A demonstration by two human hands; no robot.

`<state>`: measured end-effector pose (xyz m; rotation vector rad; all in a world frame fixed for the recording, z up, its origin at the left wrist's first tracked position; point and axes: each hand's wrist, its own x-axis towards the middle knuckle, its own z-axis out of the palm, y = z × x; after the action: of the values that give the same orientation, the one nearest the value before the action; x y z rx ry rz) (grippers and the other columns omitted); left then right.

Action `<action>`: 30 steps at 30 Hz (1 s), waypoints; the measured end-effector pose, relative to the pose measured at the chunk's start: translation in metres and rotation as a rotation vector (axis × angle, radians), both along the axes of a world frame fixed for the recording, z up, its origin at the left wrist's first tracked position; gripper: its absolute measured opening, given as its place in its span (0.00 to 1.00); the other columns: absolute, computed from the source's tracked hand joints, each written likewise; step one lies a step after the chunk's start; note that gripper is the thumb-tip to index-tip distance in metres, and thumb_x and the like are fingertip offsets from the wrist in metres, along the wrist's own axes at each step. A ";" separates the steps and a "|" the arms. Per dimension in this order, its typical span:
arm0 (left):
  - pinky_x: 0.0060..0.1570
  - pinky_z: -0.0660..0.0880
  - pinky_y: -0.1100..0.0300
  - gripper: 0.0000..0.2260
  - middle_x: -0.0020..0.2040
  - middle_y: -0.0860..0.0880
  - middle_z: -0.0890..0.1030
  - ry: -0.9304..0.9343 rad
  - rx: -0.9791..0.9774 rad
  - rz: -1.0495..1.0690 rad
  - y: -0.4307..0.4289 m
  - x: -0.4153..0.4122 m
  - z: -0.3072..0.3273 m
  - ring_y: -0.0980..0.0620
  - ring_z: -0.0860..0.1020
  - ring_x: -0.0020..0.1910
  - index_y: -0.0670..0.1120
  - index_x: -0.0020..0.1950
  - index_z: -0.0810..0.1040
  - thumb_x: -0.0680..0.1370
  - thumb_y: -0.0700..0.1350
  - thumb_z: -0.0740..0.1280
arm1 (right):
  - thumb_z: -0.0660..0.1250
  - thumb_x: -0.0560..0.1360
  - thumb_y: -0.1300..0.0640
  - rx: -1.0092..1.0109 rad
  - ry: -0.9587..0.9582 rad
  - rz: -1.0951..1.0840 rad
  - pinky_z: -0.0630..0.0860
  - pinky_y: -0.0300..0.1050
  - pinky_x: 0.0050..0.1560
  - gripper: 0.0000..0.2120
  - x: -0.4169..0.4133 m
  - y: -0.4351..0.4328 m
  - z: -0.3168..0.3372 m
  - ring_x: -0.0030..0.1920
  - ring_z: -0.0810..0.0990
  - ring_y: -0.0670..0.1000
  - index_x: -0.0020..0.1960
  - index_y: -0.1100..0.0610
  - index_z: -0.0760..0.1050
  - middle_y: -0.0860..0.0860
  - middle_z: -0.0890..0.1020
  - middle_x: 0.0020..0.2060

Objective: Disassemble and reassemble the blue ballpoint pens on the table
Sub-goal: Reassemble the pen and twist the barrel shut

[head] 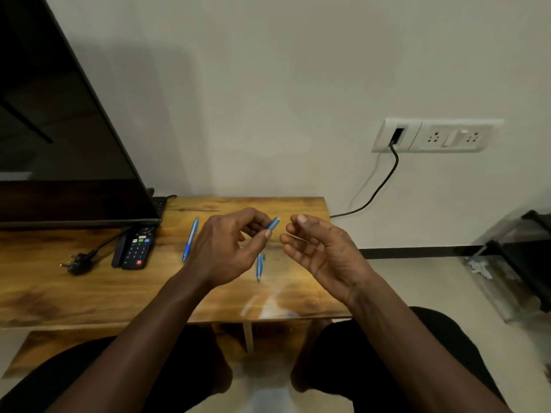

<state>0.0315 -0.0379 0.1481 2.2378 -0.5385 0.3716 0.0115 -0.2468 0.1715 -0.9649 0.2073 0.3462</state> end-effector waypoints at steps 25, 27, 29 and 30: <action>0.39 0.80 0.61 0.05 0.42 0.50 0.86 0.096 -0.215 -0.101 0.000 0.018 0.015 0.50 0.85 0.42 0.46 0.55 0.84 0.80 0.40 0.72 | 0.71 0.78 0.57 -0.172 -0.186 -0.079 0.79 0.48 0.50 0.05 0.030 0.027 0.013 0.49 0.82 0.53 0.52 0.58 0.83 0.55 0.85 0.47; 0.40 0.81 0.60 0.06 0.42 0.50 0.86 0.098 -0.220 -0.103 0.000 0.017 0.014 0.49 0.85 0.42 0.46 0.55 0.84 0.80 0.43 0.71 | 0.71 0.78 0.57 -0.181 -0.190 -0.078 0.79 0.48 0.50 0.05 0.030 0.026 0.012 0.49 0.82 0.54 0.52 0.58 0.83 0.55 0.86 0.48; 0.40 0.81 0.59 0.07 0.42 0.51 0.86 0.097 -0.219 -0.106 0.000 0.017 0.014 0.50 0.85 0.42 0.46 0.55 0.84 0.79 0.45 0.70 | 0.71 0.78 0.56 -0.184 -0.196 -0.071 0.78 0.48 0.50 0.06 0.031 0.026 0.011 0.50 0.82 0.54 0.53 0.58 0.83 0.55 0.86 0.49; 0.40 0.81 0.58 0.07 0.42 0.51 0.86 0.095 -0.213 -0.104 0.001 0.017 0.014 0.50 0.85 0.42 0.46 0.55 0.84 0.79 0.46 0.70 | 0.71 0.78 0.56 -0.182 -0.198 -0.067 0.78 0.48 0.50 0.07 0.031 0.026 0.011 0.50 0.82 0.54 0.53 0.58 0.83 0.54 0.85 0.49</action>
<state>0.0488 -0.0372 0.1619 2.0027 -0.5362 0.2555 0.0424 -0.2211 0.1823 -1.1618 0.0912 0.1700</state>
